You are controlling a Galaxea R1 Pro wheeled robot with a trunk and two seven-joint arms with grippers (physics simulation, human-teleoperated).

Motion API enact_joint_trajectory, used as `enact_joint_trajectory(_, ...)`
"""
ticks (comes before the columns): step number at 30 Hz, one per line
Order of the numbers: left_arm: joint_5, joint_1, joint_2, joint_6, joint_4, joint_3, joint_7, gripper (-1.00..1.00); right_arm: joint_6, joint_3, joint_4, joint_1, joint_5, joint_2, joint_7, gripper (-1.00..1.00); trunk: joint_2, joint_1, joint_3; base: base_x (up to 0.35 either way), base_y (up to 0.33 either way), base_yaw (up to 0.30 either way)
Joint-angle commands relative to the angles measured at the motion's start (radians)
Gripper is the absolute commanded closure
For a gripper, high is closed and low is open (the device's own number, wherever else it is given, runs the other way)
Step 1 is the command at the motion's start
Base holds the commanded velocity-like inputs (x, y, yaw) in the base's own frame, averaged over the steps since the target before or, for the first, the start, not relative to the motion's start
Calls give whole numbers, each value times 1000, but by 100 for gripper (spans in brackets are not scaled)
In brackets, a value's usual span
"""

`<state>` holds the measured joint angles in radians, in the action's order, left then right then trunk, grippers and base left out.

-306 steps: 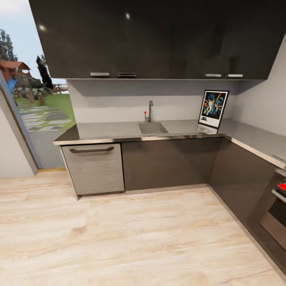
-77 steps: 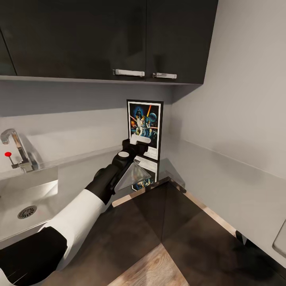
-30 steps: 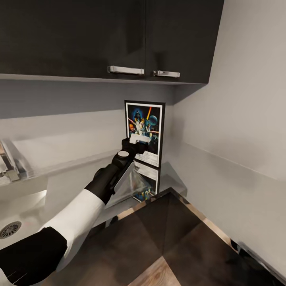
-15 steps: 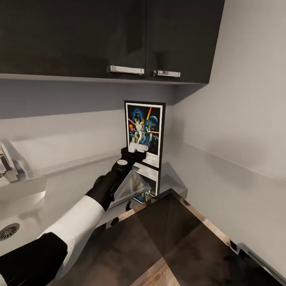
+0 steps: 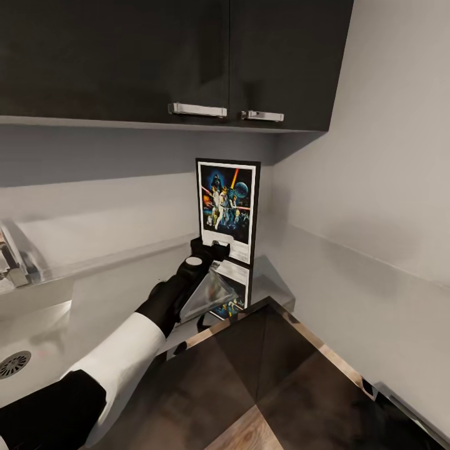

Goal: Pick up the poster from the kitchen countertop and hang it on one of the wall nails in the kitchen.

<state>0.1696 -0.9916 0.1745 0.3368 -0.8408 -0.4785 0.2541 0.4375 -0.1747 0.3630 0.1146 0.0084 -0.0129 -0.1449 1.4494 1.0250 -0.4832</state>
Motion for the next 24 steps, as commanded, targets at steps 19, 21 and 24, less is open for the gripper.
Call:
enact_joint_trajectory(19, 19, 33, 0, 5, -52, -60, 221, -100, 0, -49, -1, 0, 1, 1, -10, -100, 1, 0, -1, 0, 0, 0)
enact_joint_trajectory(21, 21, 33, 0, 5, -51, -75, 221, -100, 0, -49, -1, 0, 1, 1, -10, -100, 1, 0, -1, 0, 0, 0)
enact_joint_trajectory(24, 58, 33, 0, 4, -51, -99, 222, -100, 0, -49, -1, 0, 1, 1, -10, -100, 1, 0, -1, 0, 0, 0)
